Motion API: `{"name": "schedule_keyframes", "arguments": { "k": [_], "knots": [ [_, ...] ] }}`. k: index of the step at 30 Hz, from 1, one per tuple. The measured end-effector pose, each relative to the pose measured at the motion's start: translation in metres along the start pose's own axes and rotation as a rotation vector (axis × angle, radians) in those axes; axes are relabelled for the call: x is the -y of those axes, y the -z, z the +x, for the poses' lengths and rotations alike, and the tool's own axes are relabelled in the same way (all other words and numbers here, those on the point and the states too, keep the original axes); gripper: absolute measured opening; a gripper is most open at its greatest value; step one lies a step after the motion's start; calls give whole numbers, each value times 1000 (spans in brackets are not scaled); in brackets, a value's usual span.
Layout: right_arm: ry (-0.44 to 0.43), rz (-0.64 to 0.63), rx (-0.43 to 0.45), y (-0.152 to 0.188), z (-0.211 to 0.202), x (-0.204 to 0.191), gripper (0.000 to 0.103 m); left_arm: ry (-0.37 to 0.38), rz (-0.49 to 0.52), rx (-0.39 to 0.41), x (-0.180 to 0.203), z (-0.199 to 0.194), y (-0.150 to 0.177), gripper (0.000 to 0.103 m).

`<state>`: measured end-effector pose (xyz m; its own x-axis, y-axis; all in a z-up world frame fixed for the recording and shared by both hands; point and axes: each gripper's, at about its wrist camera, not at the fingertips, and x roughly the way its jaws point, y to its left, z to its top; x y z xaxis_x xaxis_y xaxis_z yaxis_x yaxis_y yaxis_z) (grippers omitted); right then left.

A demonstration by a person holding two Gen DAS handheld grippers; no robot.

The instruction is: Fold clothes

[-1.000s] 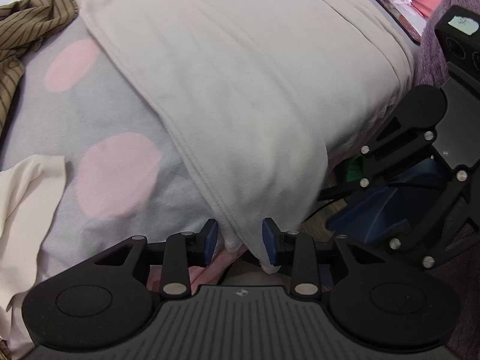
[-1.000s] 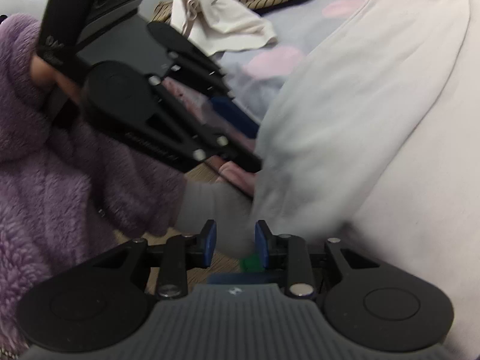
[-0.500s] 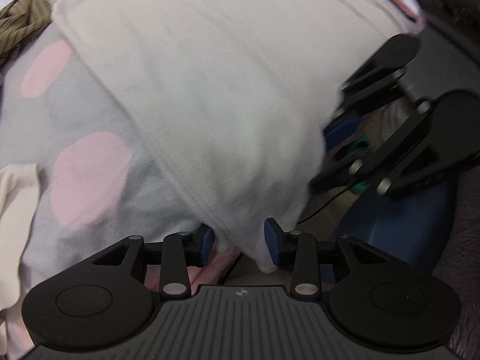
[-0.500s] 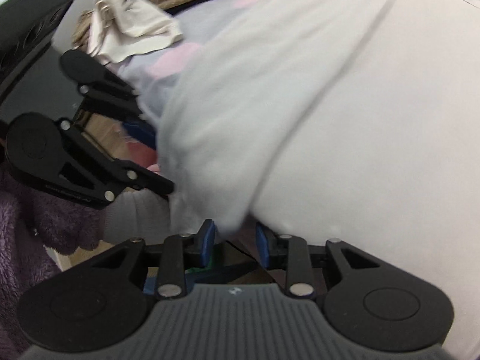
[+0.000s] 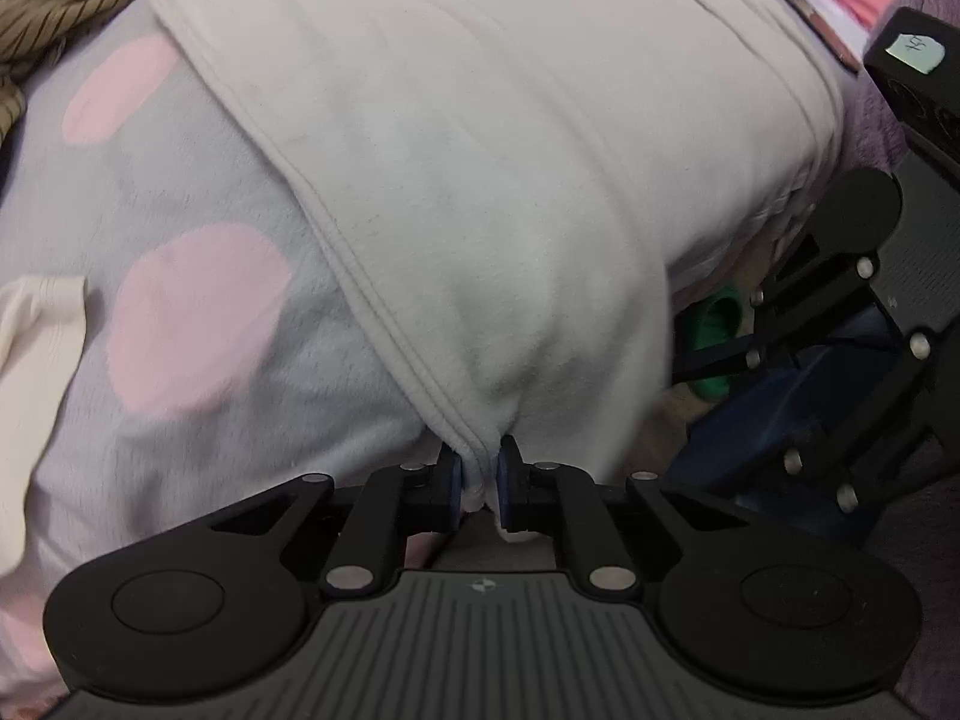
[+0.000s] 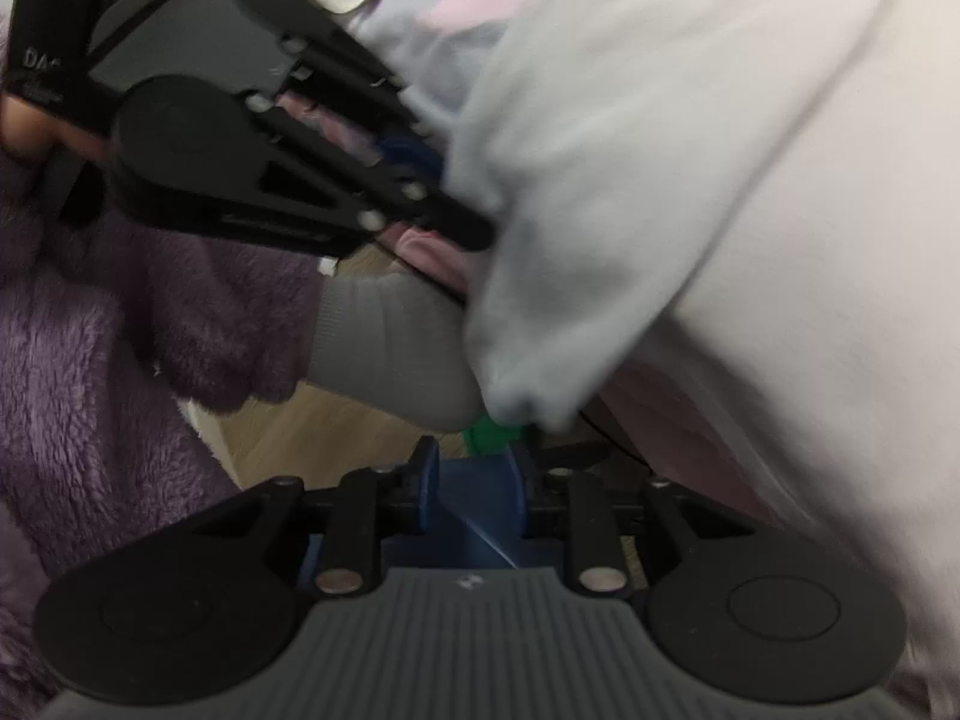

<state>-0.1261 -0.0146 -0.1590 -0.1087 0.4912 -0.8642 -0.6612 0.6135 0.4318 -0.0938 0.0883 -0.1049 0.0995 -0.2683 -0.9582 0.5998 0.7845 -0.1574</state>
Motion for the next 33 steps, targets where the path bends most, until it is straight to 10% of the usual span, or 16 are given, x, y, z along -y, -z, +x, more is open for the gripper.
{"name": "schedule_keyframes", "arguments": {
  "k": [6, 14, 29, 33],
  "knots": [
    [145, 66, 122, 5, -35, 6, 32, 89, -23, 26, 7, -18, 1, 8],
    [90, 102, 389, -2, -73, -1, 33, 177, -19, 98, 15, -33, -11, 8],
    [46, 212, 383, -22, -78, -2, 34, 164, 89, 127, 37, -43, -26, 8],
    [96, 196, 347, -23, -72, 1, 15, 176, 97, 118, 33, -46, -27, 8]
  ]
}}
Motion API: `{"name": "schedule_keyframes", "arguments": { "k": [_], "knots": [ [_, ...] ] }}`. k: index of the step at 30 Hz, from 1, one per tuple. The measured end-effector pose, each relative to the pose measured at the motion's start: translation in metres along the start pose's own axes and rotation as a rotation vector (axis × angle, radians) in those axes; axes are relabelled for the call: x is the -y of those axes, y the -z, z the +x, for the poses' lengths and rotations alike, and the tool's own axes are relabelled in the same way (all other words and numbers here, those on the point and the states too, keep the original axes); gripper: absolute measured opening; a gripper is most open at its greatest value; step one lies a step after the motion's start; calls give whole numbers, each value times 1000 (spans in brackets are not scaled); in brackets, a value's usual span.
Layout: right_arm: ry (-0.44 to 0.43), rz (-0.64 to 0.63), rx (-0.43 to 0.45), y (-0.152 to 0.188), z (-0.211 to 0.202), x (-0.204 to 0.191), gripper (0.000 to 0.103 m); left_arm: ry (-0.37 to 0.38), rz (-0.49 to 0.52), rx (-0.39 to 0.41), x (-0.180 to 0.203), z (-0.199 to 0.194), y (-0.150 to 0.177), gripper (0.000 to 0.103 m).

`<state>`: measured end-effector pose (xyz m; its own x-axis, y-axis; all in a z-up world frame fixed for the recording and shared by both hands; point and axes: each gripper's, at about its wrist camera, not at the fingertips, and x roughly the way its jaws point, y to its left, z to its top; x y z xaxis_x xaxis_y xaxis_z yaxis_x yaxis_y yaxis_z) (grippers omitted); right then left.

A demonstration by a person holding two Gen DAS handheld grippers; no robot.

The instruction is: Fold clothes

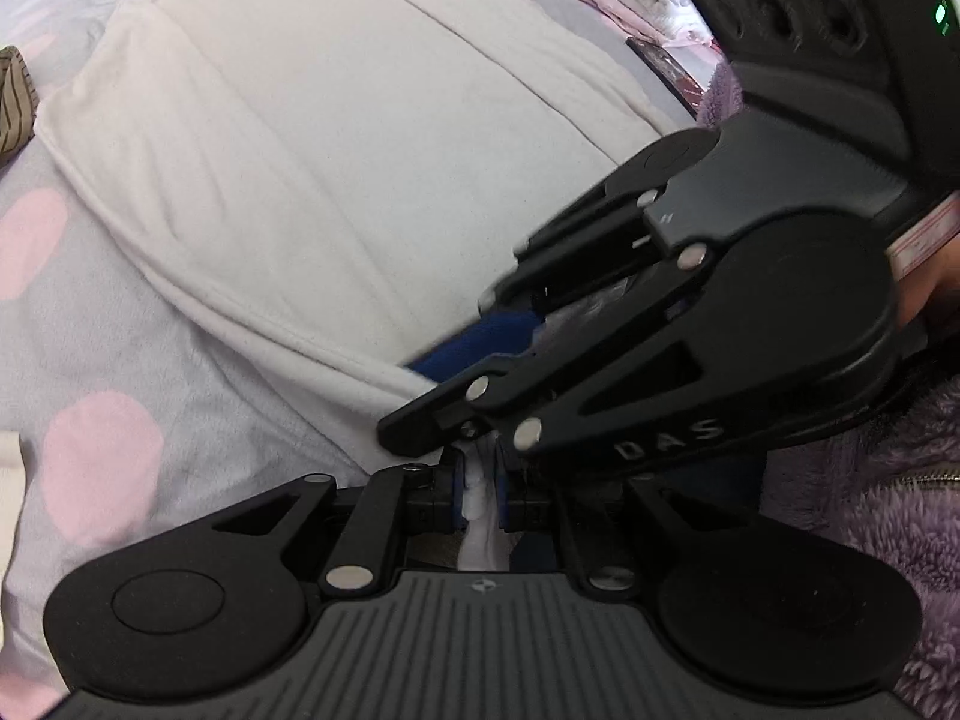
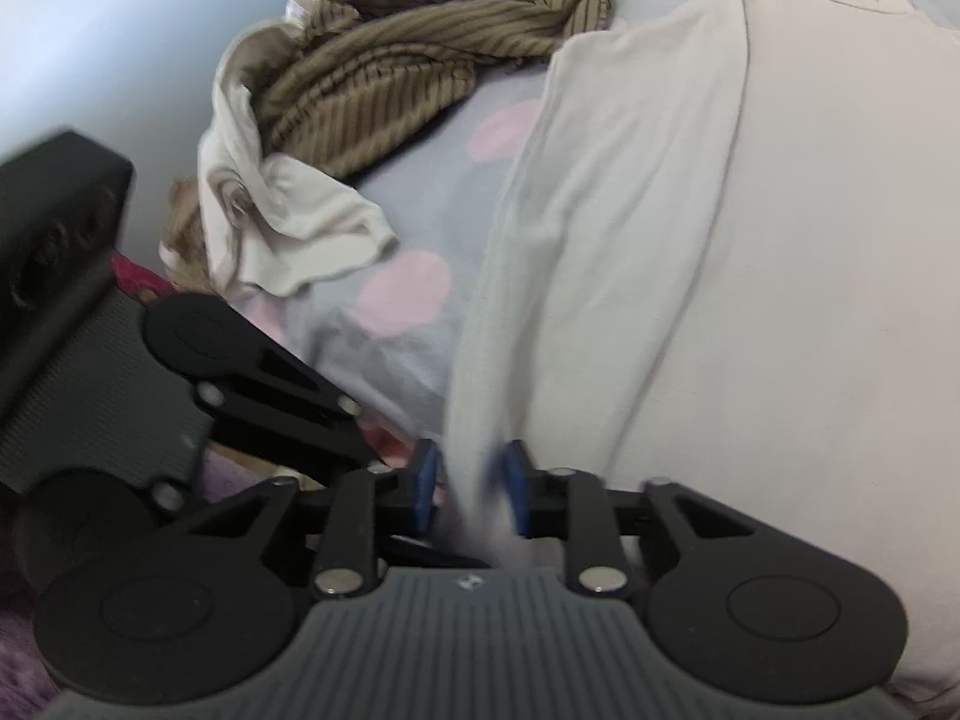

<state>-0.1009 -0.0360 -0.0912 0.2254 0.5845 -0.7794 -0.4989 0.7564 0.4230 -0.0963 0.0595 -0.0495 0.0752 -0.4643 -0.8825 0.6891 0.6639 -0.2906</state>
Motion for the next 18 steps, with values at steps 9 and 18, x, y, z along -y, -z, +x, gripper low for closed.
{"name": "schedule_keyframes", "arguments": {
  "k": [9, 18],
  "knots": [
    [14, 23, -8, 0, -2, 15, 10, -30, -55, -19, -47, -41, -17, 27],
    [-14, 24, -21, -1, -3, 21, 10, -131, -368, 214, -132, -41, -67, 44]
  ]
}}
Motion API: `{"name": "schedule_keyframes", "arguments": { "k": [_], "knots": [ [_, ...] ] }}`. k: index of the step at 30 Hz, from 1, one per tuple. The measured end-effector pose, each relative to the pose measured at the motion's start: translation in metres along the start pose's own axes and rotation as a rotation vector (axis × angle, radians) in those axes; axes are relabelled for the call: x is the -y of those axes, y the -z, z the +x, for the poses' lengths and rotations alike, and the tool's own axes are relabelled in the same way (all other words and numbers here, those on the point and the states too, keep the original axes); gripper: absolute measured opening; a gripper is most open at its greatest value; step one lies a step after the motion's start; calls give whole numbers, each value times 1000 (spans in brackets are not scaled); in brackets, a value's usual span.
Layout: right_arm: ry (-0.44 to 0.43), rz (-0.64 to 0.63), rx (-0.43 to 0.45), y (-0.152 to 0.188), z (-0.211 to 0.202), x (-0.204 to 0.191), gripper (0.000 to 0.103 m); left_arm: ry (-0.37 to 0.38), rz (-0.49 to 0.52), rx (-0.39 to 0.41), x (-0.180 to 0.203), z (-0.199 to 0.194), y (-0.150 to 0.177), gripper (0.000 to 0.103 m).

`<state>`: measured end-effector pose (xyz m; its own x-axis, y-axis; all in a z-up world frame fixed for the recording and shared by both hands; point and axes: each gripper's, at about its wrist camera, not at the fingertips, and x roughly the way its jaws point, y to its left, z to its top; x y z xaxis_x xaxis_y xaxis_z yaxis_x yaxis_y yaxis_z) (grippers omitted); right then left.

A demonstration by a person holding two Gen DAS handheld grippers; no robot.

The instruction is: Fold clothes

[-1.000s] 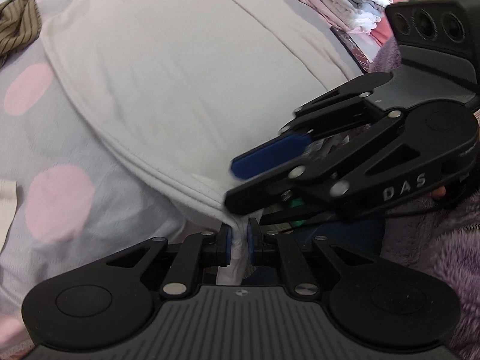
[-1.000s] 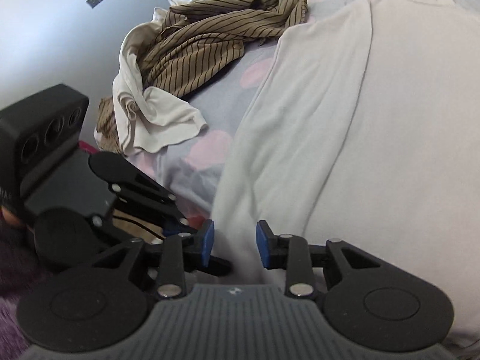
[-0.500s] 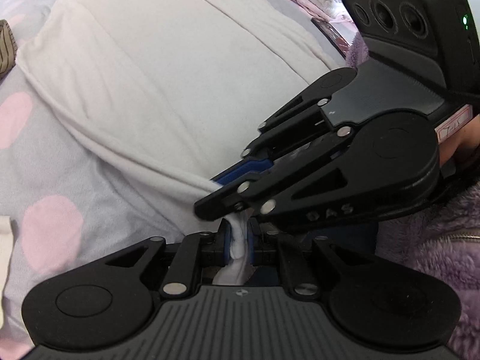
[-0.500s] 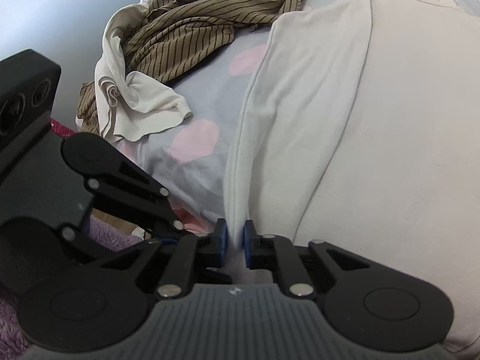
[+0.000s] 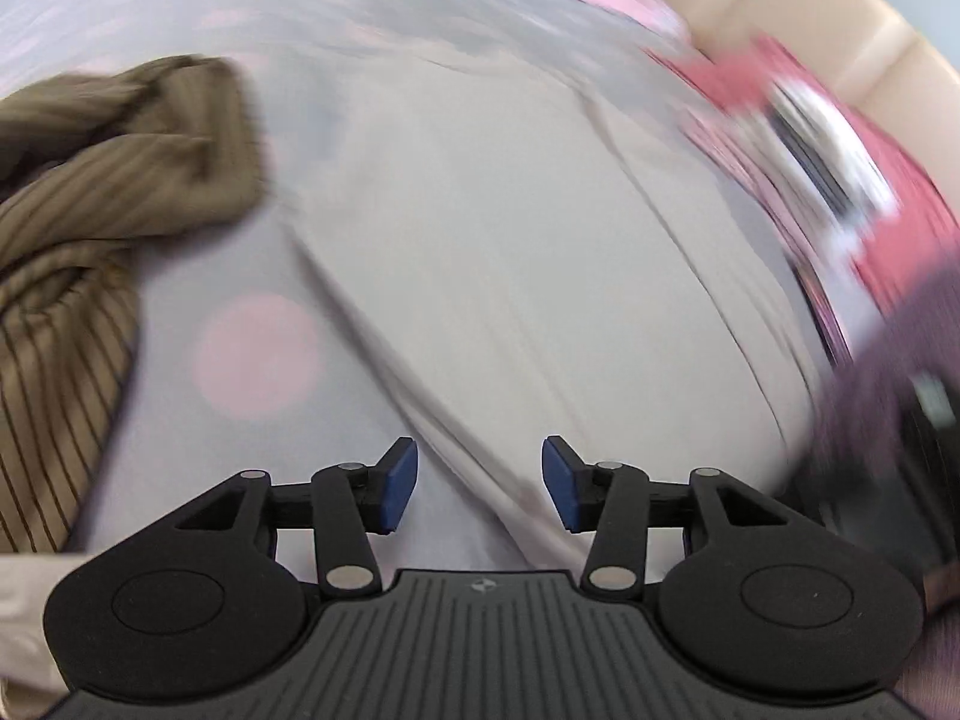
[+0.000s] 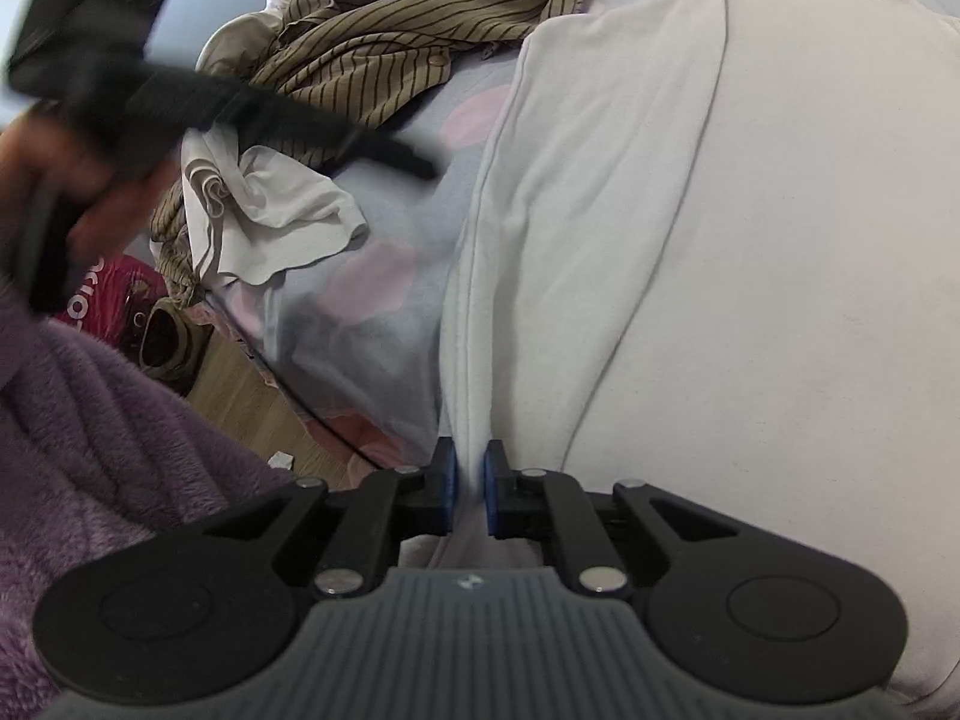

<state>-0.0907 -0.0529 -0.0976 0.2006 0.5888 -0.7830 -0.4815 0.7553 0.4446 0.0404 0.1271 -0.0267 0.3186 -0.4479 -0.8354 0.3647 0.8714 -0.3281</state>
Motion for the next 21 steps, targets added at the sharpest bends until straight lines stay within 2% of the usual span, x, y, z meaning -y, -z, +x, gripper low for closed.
{"name": "schedule_keyframes", "arguments": {
  "k": [4, 9, 11, 12, 16, 18, 21],
  "knots": [
    [-3, 20, -6, 0, -1, 7, 10, -17, -137, 34, -30, 22, -24, 44],
    [7, 35, -26, 1, 2, 13, 10, -59, -205, 61, -54, 45, -42, 43],
    [7, 37, -28, 2, 2, 13, 10, -56, -231, 80, -60, 52, -50, 40],
    [8, 38, -28, 2, 2, 14, 10, -59, -240, 92, -62, 54, -52, 36],
    [-4, 42, -24, 2, 1, 14, 10, -53, -253, 124, -66, 58, -60, 8],
    [-26, 43, -16, 2, -1, 13, 10, -48, -238, 146, -63, 54, -62, 3],
    [-71, 42, -1, 1, -3, 10, 9, -33, -207, 179, -54, 44, -65, 3]
  ]
}}
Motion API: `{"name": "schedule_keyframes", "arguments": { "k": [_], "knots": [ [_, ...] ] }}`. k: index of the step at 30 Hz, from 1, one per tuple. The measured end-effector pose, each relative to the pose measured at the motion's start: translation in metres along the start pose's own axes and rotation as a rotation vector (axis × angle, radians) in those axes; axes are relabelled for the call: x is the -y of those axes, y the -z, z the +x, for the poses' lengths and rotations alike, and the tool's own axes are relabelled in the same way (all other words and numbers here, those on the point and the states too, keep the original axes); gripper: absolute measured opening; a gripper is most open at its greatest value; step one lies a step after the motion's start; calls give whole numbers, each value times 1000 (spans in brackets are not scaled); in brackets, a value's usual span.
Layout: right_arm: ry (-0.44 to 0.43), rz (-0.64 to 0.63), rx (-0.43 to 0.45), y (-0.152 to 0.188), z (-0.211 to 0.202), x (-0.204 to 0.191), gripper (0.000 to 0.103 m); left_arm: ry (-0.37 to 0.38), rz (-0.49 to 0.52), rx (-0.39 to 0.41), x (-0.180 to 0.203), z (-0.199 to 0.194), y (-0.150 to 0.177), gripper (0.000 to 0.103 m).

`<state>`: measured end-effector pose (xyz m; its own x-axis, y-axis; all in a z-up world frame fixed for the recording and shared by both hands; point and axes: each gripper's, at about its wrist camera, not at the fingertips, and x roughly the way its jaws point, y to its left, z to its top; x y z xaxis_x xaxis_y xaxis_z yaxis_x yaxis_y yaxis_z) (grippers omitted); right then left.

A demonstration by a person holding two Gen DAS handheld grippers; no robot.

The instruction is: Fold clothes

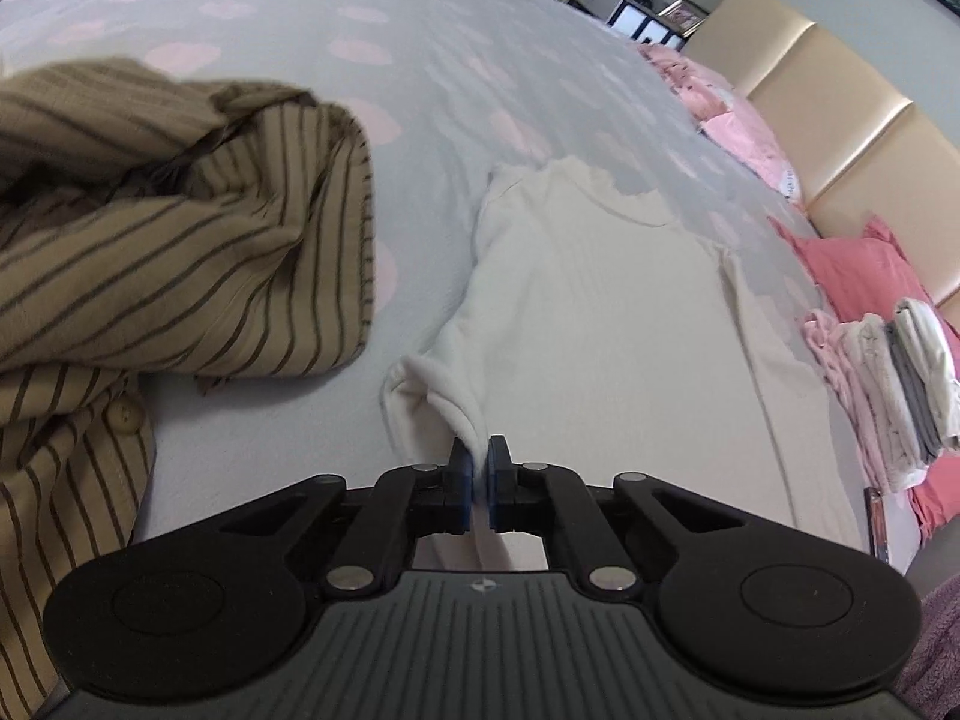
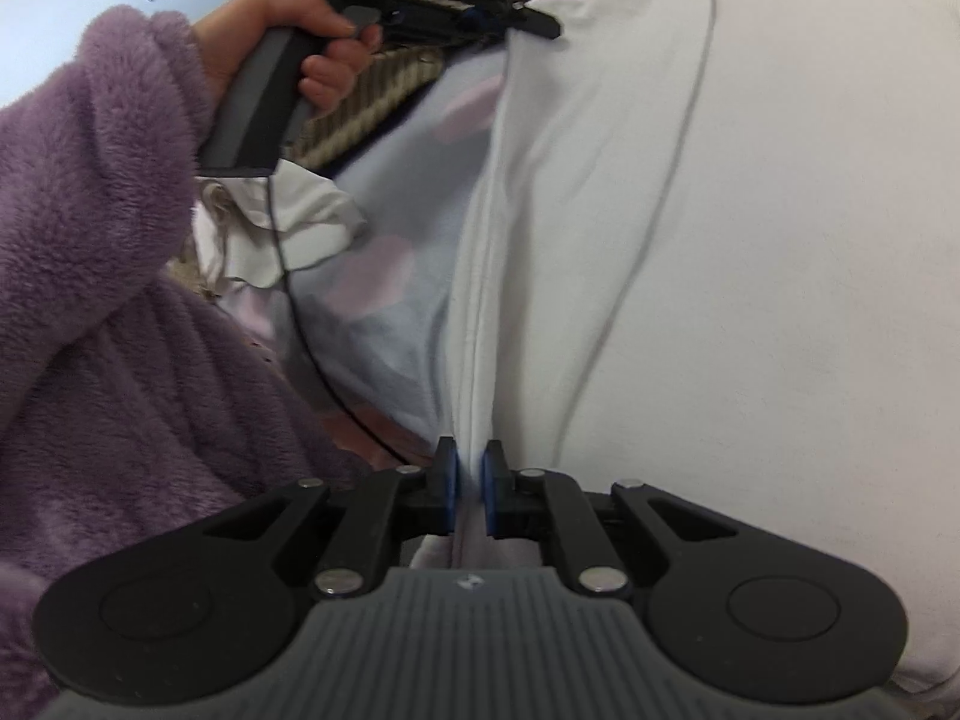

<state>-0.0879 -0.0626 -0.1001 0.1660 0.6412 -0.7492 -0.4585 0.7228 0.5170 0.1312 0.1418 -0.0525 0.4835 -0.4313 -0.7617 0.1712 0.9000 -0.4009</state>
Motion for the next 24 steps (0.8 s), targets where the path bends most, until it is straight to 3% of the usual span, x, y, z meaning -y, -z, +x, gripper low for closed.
{"name": "schedule_keyframes", "arguments": {
  "k": [4, 11, 17, 24],
  "knots": [
    [-37, 7, 23, 2, -9, -3, 9, 8, 39, 48, 17, -11, -4, 2],
    [-71, 126, 76, 10, -27, 13, 9, -35, 187, 67, 64, -2, -12, 2],
    [-56, 198, 125, 19, -43, 25, 9, -65, 325, 4, 113, 30, -18, 2],
    [-47, 255, 130, 24, -47, 40, 9, -89, 309, -44, 107, 37, -21, 5]
  ]
}}
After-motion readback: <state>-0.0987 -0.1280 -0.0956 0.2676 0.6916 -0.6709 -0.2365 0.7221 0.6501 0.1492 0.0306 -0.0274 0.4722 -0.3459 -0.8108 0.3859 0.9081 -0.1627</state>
